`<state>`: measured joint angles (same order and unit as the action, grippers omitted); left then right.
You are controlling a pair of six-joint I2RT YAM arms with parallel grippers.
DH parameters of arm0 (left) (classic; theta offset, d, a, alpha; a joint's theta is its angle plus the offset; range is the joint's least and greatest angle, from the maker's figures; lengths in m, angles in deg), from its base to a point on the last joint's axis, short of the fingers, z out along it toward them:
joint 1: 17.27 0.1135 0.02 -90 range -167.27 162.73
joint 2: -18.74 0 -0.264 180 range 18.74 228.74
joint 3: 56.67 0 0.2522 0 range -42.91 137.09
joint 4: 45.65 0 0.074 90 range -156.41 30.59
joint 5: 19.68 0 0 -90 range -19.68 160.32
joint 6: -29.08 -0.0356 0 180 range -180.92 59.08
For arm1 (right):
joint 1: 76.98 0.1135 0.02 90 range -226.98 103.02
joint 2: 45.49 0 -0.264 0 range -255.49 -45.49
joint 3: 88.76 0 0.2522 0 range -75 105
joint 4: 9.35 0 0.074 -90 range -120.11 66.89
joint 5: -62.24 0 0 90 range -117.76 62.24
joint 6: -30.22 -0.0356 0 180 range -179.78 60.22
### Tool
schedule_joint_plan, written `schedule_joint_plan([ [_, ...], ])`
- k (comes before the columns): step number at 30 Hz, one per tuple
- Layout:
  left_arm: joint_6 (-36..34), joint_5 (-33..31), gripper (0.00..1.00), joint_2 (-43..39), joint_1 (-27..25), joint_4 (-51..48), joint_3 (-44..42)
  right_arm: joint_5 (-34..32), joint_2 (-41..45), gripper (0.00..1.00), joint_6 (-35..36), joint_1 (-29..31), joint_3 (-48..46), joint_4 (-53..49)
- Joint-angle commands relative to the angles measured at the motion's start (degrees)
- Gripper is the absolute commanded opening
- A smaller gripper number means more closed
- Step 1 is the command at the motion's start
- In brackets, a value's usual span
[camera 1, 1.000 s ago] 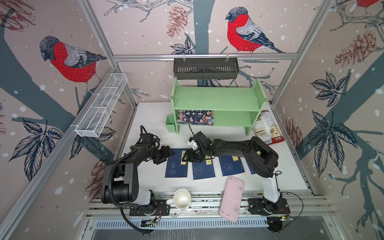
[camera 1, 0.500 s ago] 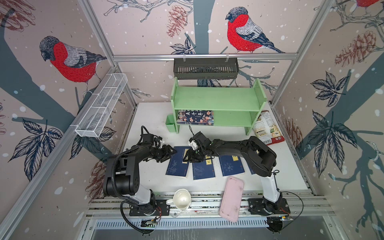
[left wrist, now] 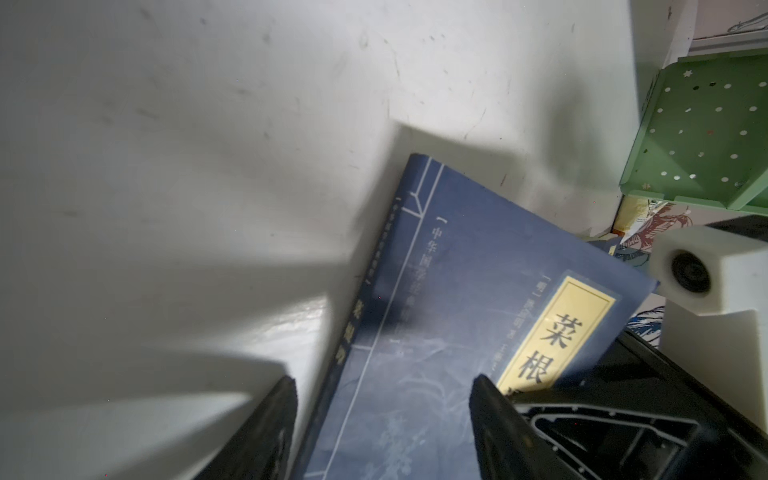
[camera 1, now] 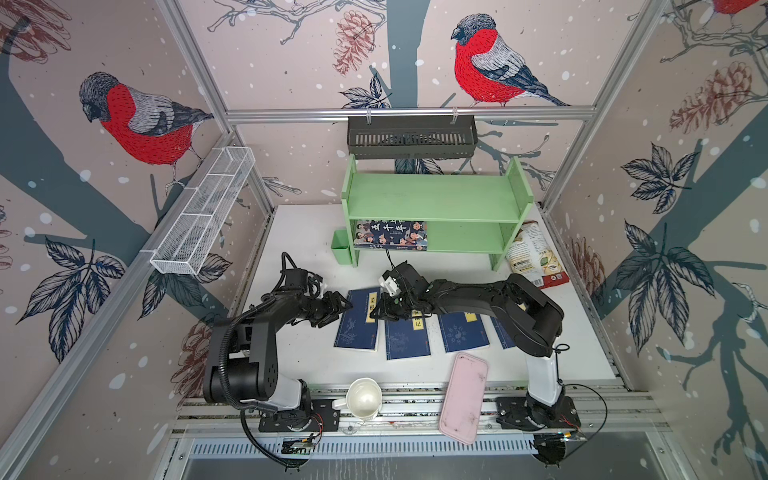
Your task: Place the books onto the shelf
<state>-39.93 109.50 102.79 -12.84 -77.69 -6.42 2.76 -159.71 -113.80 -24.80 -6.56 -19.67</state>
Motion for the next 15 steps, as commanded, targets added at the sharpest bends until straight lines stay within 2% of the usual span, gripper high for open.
schedule_joint_plan([
  [1, -0.64, -0.69, 0.67, -1.57, 0.71, -2.58, 1.48, -1.28, 1.94, 0.01, 0.87, 0.25, -0.33, 1.92],
  [8, -6.92, 5.7, 0.65, -2.38, 4.74, -8.89, 9.07, -0.17, 7.59, 0.01, 4.05, 0.7, -1.91, 1.09],
  [15, -9.14, 15.03, 0.65, -5.89, 6.47, -8.61, 8.52, 0.56, 12.12, 0.01, 6.93, 0.56, -2.57, -0.6],
])
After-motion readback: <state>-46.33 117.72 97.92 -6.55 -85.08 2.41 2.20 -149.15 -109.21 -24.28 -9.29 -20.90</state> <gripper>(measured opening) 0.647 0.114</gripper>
